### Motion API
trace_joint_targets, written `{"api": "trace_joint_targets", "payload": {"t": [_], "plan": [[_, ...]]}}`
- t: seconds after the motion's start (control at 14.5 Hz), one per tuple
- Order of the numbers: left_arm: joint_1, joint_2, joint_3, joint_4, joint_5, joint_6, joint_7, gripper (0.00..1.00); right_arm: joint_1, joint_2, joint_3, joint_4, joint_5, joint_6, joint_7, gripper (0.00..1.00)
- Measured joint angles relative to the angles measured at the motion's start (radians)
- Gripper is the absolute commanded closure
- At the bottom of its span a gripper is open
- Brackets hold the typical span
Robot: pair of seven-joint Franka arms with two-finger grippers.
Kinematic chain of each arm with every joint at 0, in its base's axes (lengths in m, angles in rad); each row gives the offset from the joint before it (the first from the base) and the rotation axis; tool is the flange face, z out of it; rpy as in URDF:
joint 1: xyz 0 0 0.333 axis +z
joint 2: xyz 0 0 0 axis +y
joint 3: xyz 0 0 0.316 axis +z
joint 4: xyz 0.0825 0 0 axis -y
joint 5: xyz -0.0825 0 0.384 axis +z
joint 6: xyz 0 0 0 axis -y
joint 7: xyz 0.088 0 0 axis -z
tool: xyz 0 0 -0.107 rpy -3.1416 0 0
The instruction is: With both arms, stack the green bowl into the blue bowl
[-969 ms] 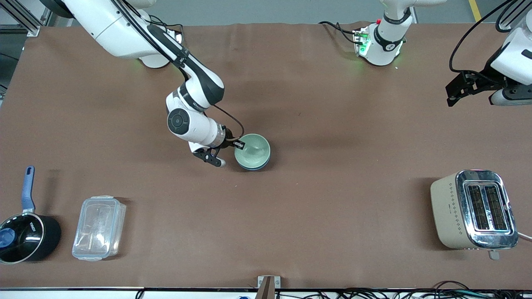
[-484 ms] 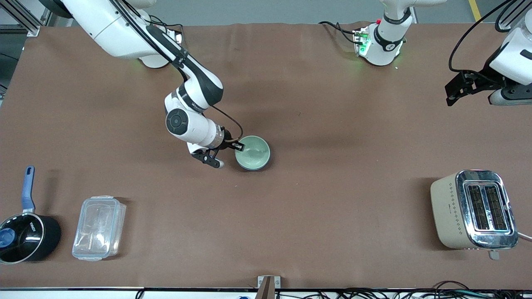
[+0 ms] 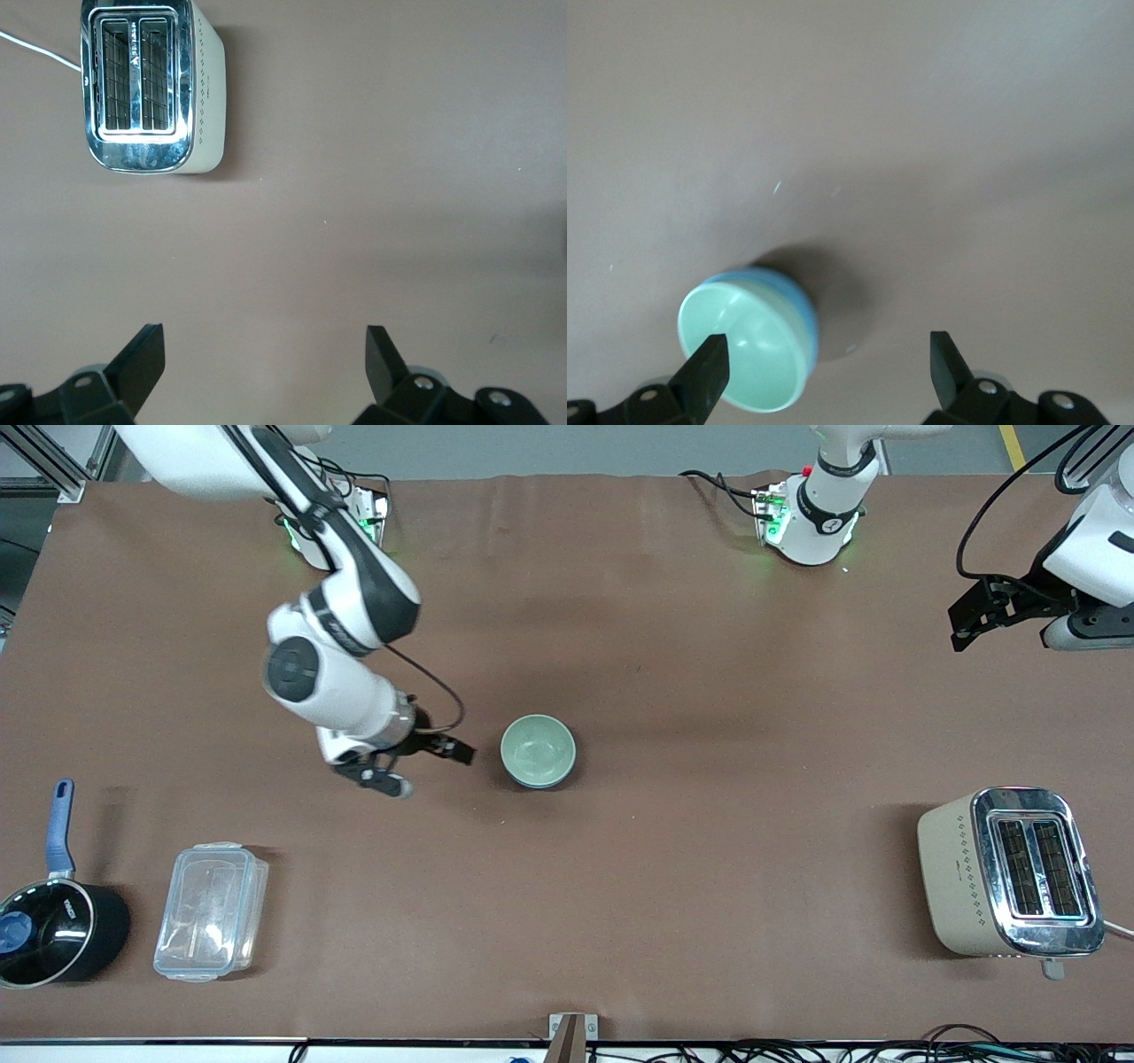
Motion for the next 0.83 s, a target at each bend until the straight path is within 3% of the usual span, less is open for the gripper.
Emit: {"api": "trace_joint_targets", "payload": {"t": [0.14, 0.42, 0.83], "plan": [[0.0, 0.0, 0.0, 0.0, 0.0, 0.0, 0.0, 0.0, -0.005, -0.085, -0.088, 0.0, -0.014, -0.052, -0.101, 0.0], [0.0, 0.0, 0.0, 0.0, 0.0, 0.0, 0.0, 0.0, -0.01, -0.219, -0.227, -0.001, -0.122, -0.188, -0.242, 0.0], [0.0, 0.001, 0.0, -0.001, 0.0, 0.0, 0.002, 0.0, -0.012, -0.408, -0.446, -0.002, -0.138, -0.364, -0.624, 0.0]]}}
